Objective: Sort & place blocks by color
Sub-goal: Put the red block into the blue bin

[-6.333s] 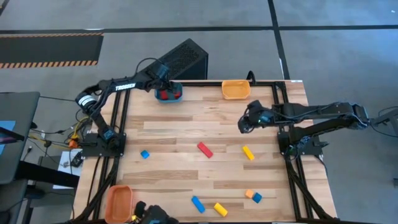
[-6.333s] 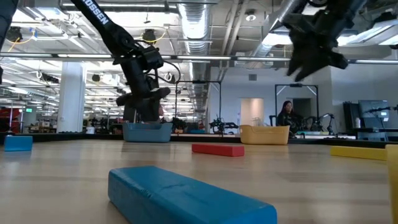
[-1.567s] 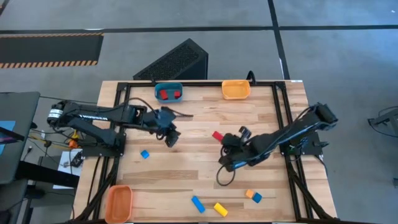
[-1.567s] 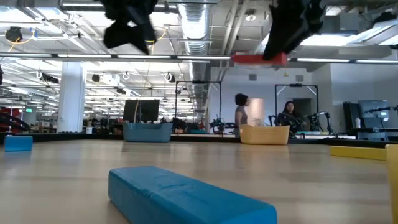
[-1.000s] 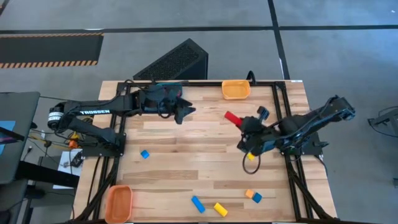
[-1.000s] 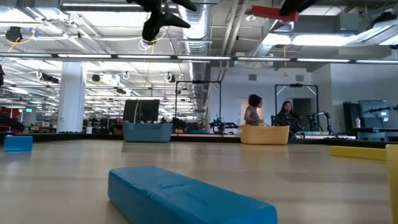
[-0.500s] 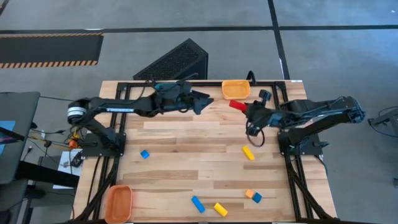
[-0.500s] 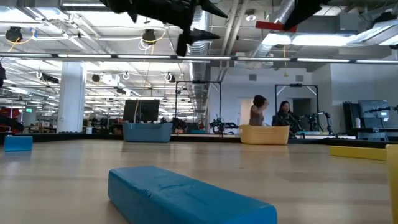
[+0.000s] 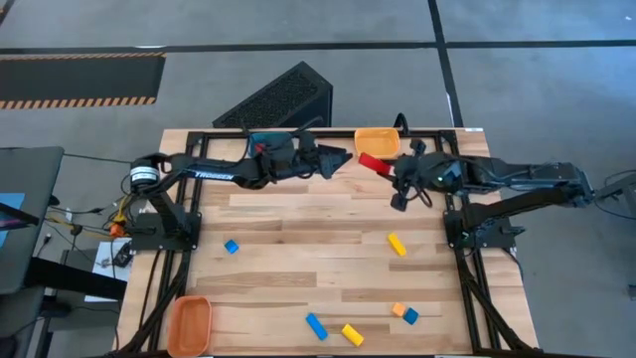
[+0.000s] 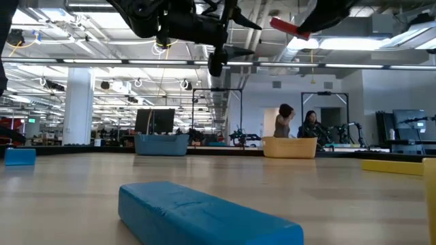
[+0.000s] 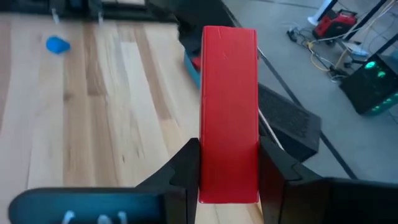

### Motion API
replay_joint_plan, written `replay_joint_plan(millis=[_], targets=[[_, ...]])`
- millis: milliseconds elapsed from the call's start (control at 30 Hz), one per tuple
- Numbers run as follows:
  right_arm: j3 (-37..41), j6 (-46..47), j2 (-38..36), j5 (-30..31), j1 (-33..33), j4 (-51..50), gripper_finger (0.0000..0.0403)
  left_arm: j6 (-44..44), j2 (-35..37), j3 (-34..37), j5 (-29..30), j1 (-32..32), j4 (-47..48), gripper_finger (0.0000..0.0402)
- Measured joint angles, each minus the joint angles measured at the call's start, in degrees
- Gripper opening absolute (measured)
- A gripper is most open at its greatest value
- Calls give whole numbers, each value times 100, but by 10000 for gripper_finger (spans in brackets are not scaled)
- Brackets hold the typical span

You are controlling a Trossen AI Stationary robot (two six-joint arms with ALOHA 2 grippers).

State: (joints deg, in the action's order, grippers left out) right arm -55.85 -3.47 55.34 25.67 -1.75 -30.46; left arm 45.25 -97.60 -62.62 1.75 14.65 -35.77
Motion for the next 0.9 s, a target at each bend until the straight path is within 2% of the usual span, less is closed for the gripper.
replay_joint_plan(millis=[67,300,533,700,833,900], targets=[[8,-9,137,-29,-45,189,117,-120,-2,-1,-100,114,-49,252],[-6,118,878,-13,-402,1058,117,-170,0,-1,-1117,639,-151,252],[-364,422,1800,13,-710,1004,118,-6,0,-56,-2373,1183,-176,252],[-808,36,2356,30,-701,1013,118,109,0,-185,-2882,1479,763,252],[-1172,-367,2753,468,-705,1025,118,-157,0,-254,-3011,1716,1442,252],[-1336,-411,2923,589,-734,1000,118,-103,0,-256,-3266,1841,1520,252]])
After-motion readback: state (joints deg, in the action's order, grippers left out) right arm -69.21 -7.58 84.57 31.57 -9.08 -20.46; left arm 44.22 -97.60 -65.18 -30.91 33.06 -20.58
